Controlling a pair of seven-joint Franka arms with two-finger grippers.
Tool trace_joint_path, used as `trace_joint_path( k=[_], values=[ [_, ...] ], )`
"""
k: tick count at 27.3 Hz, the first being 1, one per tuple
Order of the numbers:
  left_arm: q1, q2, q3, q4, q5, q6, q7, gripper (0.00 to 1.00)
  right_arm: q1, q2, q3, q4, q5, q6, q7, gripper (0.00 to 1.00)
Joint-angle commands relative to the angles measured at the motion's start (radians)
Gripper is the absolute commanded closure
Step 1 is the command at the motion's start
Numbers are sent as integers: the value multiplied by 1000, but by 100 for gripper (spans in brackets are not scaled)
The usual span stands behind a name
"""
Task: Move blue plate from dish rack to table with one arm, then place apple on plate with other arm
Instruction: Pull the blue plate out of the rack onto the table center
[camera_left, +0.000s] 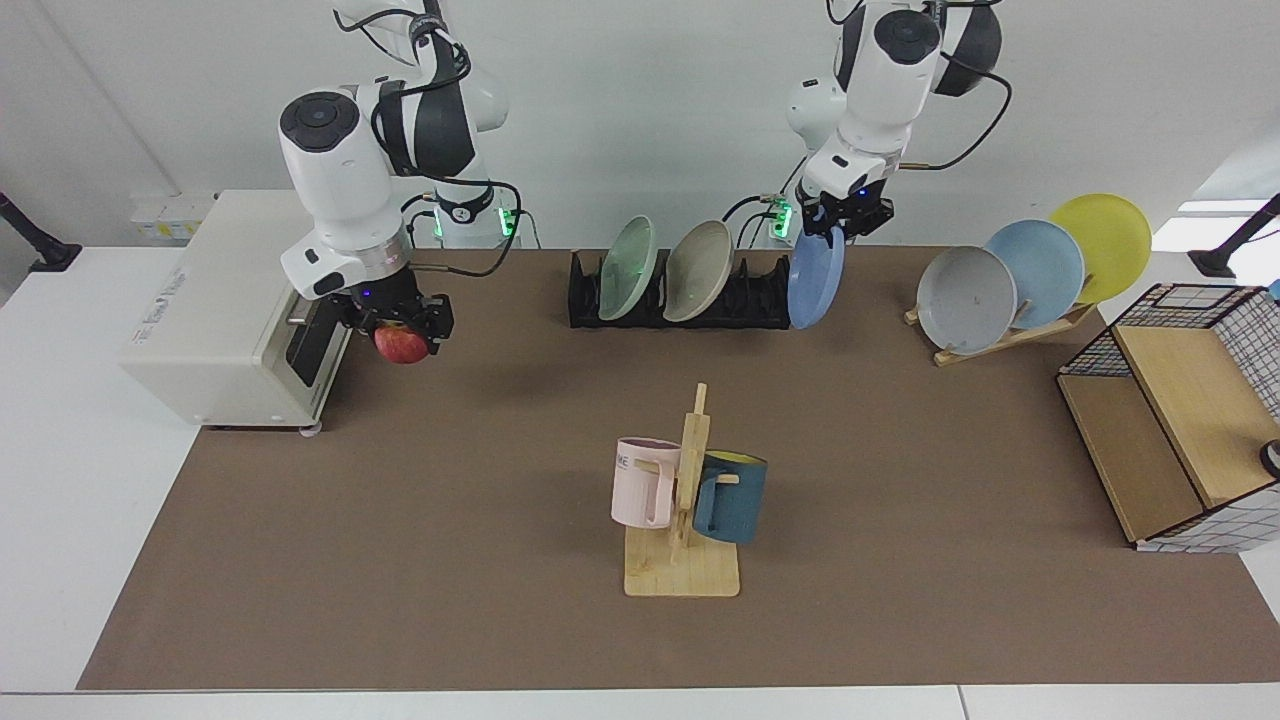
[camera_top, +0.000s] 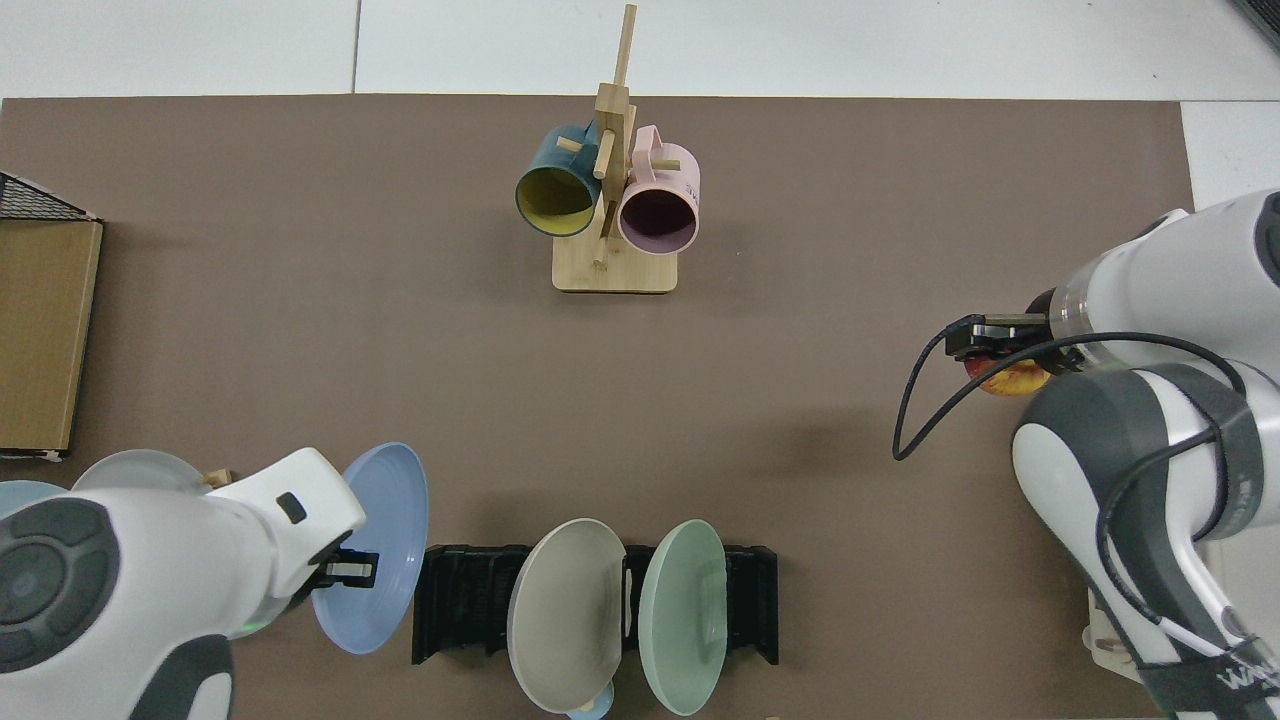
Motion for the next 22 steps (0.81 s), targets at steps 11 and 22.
trace_joint_path(
  k=[11,22],
  values=[
    [15,198,215,194,-186,-33,154,100,-6,-3,7,11,0,-20,-3,100],
    [19,359,288,191,-381,64,348,100,-5,-14,24,0,10,-20,44,100]
  ],
)
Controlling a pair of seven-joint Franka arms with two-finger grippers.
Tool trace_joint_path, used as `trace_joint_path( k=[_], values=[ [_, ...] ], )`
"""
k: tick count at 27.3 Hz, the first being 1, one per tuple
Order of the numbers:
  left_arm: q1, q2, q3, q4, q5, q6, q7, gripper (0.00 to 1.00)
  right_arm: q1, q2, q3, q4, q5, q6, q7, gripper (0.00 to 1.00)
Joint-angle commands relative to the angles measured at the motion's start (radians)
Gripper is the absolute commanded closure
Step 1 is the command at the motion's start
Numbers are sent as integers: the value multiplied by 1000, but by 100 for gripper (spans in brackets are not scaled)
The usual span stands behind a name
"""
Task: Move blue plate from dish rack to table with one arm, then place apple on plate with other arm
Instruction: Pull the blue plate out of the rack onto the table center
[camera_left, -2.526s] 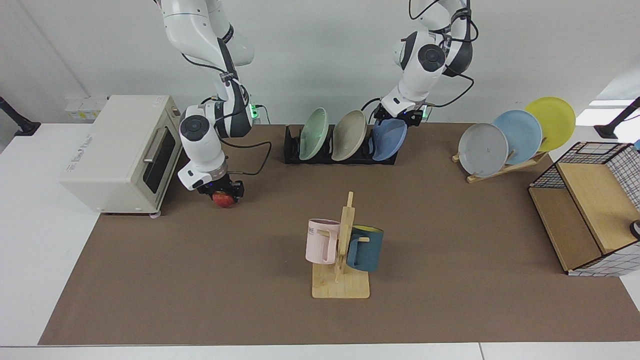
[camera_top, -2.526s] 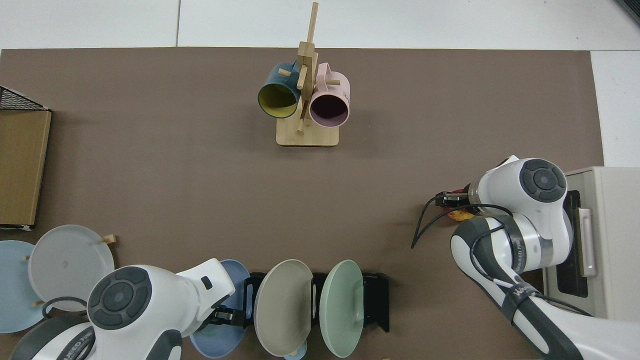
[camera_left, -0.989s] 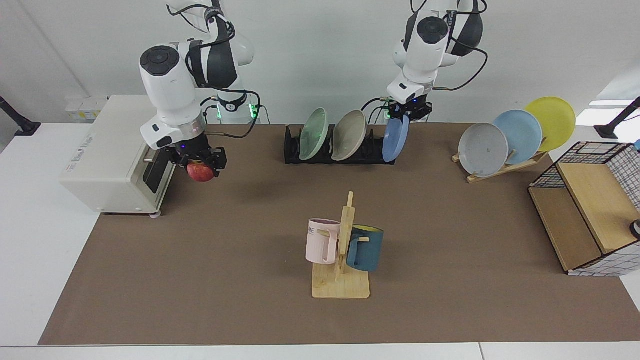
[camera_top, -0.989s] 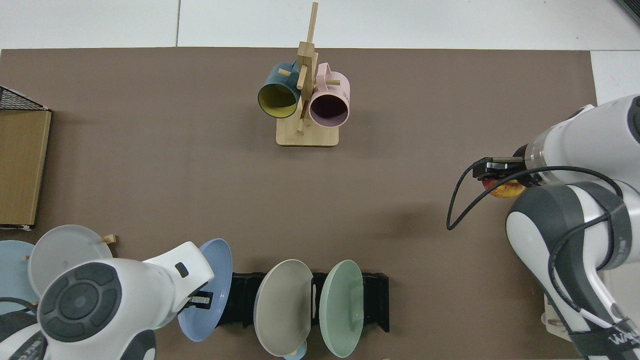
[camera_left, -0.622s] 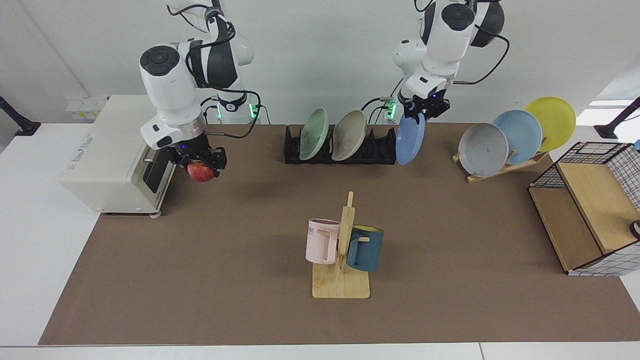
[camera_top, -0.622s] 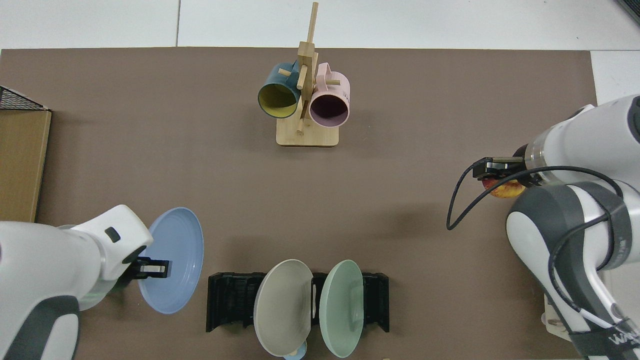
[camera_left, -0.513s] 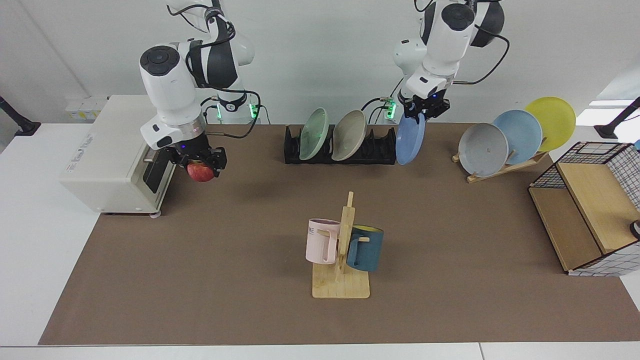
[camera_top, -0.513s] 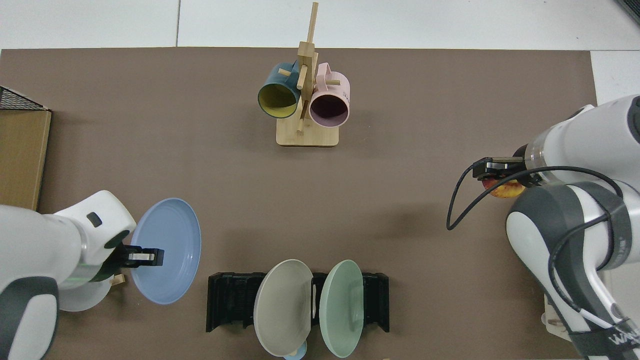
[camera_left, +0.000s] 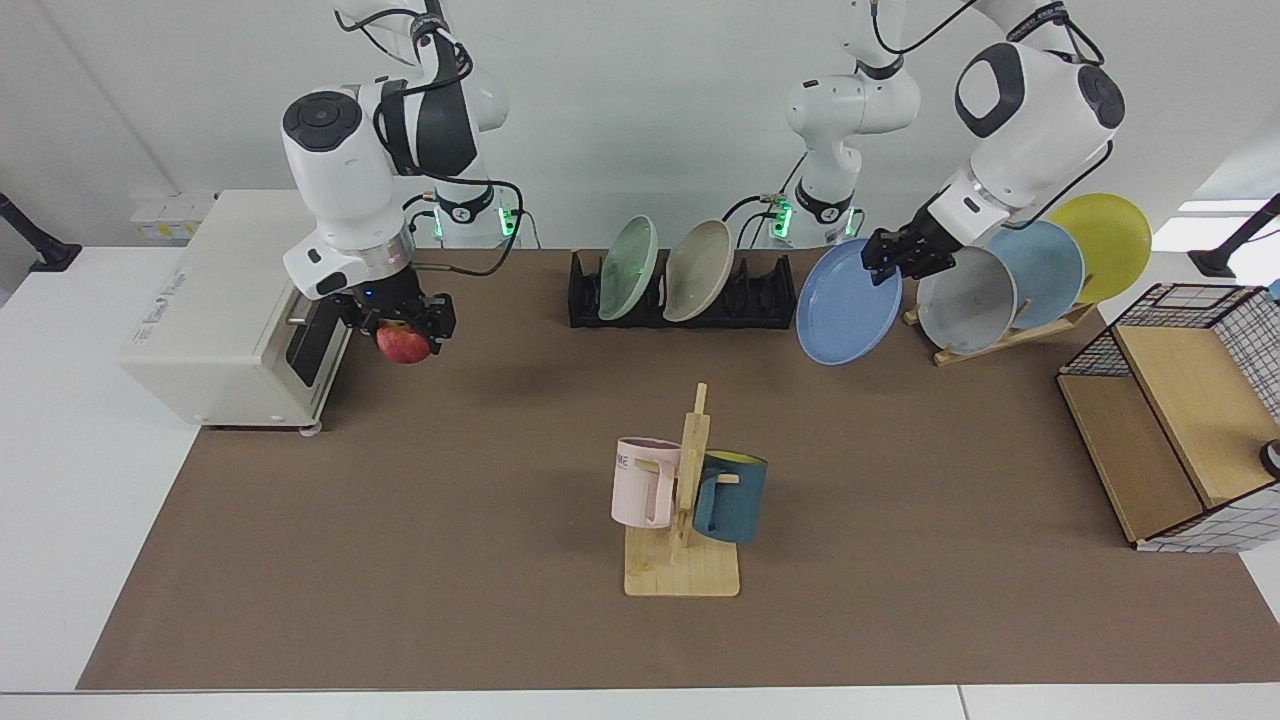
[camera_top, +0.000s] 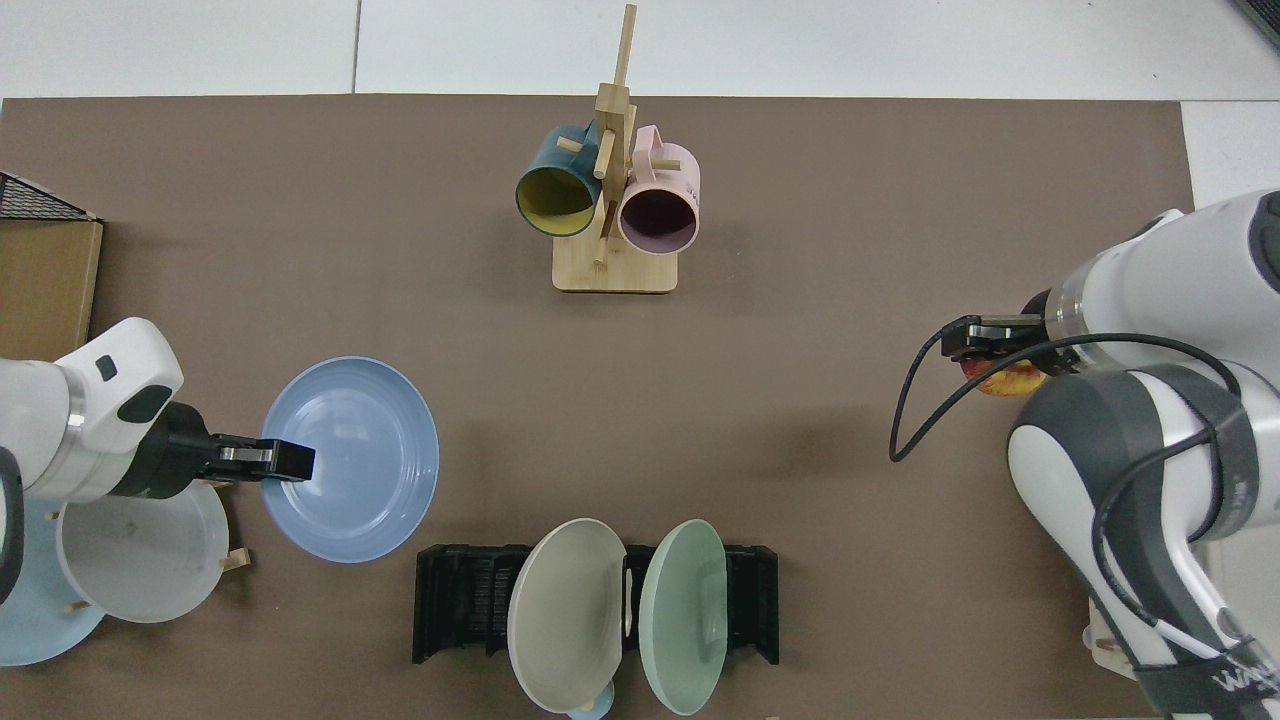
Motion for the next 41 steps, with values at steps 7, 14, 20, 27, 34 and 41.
trace_joint_path(
  k=[7,14,20,27,34,41],
  values=[
    [22,223,10,8,-274,158,179,100,-5,-15,16,-3,9,-20,40,100],
    [25,271,8,-3,-388,201,236,100,-5,-17,16,-8,10,-20,40,100],
    [19,275,7,-50,-474,204,323,100,-5,-17,16,-9,10,-20,40,100],
    [-9,269,-34,-102,-566,279,345,100,-5,-21,16,-17,10,-18,37,100],
    [-75,274,-53,-136,-612,397,345,100,-5,-23,16,-21,10,-17,37,100],
    [-138,307,-82,-161,-658,522,342,100,-5,-23,16,-31,10,-15,37,100]
  ],
)
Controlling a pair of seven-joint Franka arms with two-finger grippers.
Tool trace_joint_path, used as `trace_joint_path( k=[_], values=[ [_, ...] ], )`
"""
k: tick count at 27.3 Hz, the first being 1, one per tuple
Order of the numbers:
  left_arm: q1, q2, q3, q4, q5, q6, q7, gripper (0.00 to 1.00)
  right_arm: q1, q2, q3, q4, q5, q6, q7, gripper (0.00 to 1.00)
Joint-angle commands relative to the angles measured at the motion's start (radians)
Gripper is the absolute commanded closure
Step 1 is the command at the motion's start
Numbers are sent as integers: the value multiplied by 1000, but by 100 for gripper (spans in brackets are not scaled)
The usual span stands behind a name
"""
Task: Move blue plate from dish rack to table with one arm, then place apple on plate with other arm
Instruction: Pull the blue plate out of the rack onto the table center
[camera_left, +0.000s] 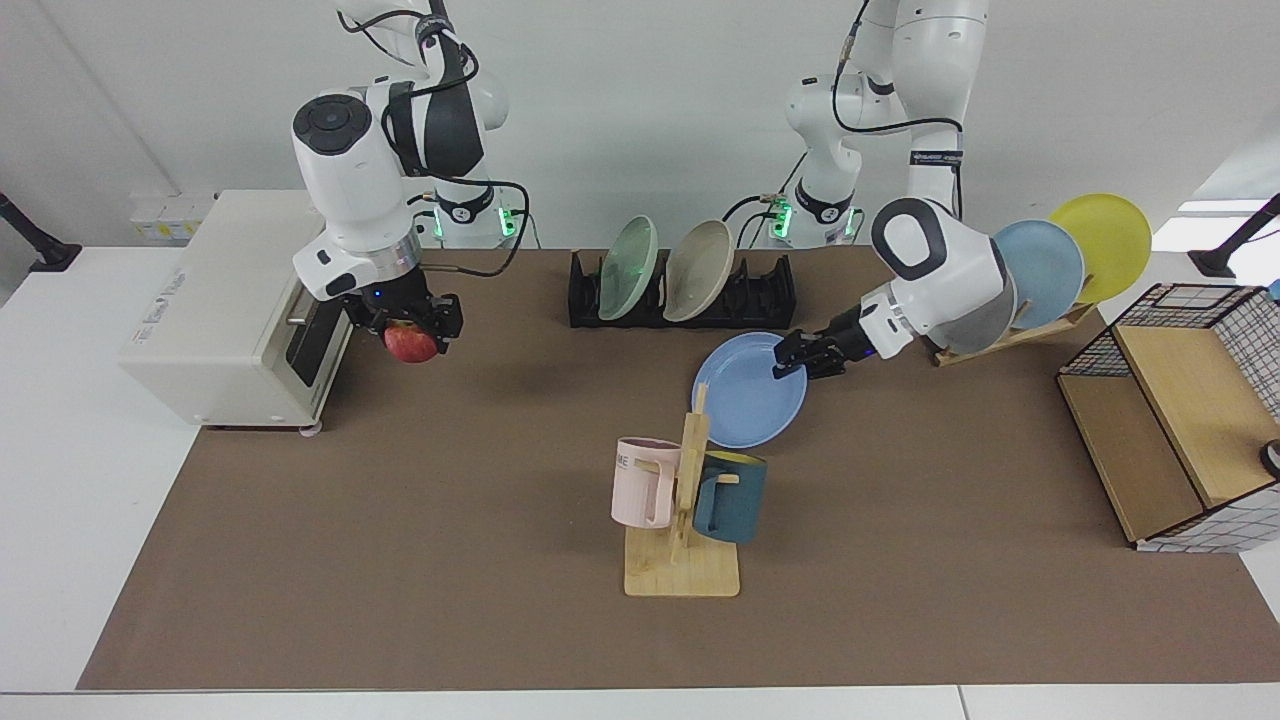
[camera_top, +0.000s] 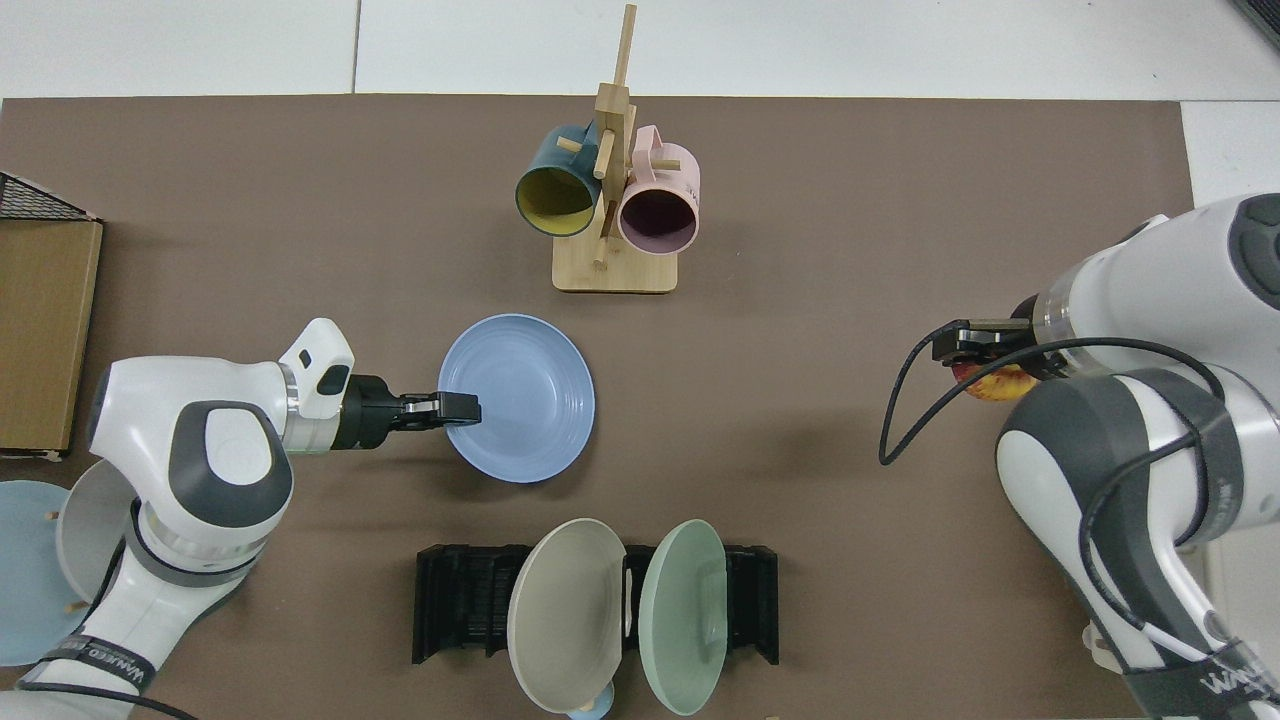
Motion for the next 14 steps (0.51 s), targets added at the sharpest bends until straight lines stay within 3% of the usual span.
trace_joint_path(
  k=[1,14],
  values=[
    [-30,14,-12,-19,-44,64,15,100,-5,-23,6,-22,9,-13,24,100],
    [-48,27,-84,-25,-44,163,-72,100,-5,-24,6,-37,26,-5,24,100]
  ],
)
